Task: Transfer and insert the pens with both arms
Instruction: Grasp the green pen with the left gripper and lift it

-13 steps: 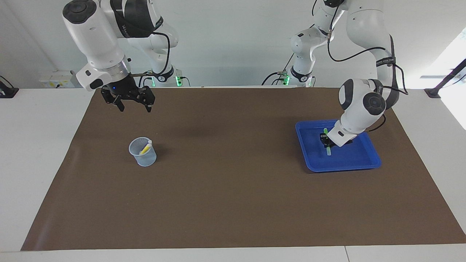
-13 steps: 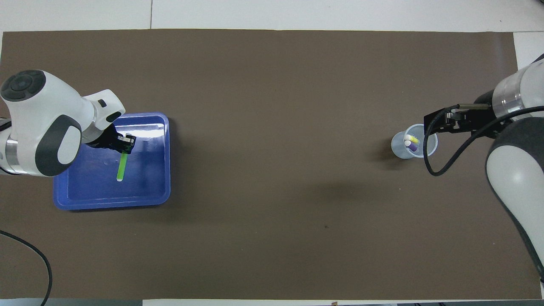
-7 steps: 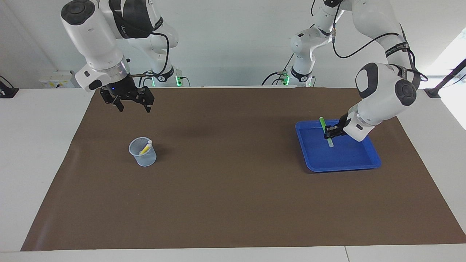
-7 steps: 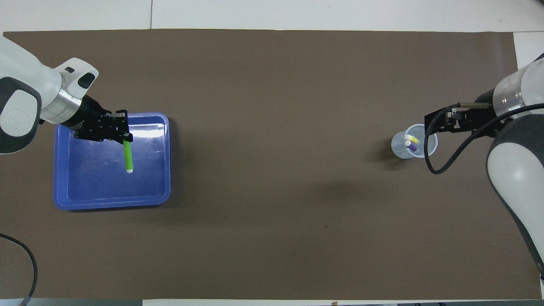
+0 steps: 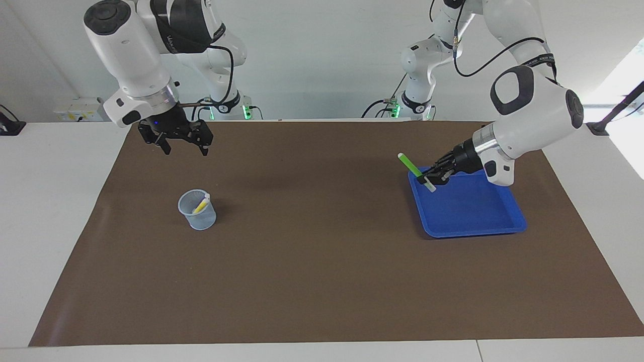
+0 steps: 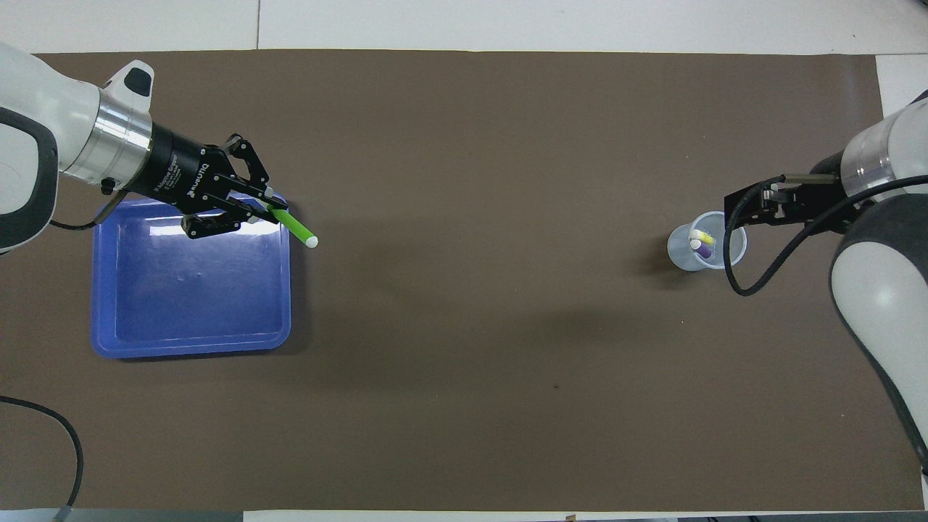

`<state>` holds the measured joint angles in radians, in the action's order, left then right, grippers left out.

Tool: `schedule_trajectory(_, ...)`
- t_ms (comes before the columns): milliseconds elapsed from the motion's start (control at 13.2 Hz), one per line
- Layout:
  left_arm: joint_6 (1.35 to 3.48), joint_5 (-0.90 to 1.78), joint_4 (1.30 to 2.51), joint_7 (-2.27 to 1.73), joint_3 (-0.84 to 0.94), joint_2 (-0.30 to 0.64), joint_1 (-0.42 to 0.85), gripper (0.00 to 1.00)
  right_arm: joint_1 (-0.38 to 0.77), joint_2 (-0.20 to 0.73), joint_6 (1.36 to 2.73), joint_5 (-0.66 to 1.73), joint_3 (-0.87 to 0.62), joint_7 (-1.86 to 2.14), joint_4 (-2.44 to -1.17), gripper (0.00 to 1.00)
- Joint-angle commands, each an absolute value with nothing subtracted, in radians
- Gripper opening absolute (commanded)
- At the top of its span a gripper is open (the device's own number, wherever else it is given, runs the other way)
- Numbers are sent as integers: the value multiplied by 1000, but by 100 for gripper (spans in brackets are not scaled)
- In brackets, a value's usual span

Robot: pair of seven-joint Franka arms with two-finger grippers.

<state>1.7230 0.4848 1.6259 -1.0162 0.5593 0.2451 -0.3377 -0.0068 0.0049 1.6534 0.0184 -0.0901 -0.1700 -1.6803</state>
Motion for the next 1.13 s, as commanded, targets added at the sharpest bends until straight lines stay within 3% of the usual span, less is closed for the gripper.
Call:
schedule_trajectory(0,1753,561,1637,-1185,574,227,-310,0,-17,14,1660,14,-97,-179,-1667,100)
schedule_trajectory(454,1873,897,1804,-1407,603,146,-269,0,15,17,1686,18,-98,-184,-1655,100)
schedule_trajectory(832,2150,1173,1979,-1447,603,55,-103,0,104,20,1700,40,-98,-311,-1623,100)
schedule_trajectory(1059,2232,1238,2002,-1462,603,43,-46,0,141,18,1701,158,-98,-417,-1617,100)
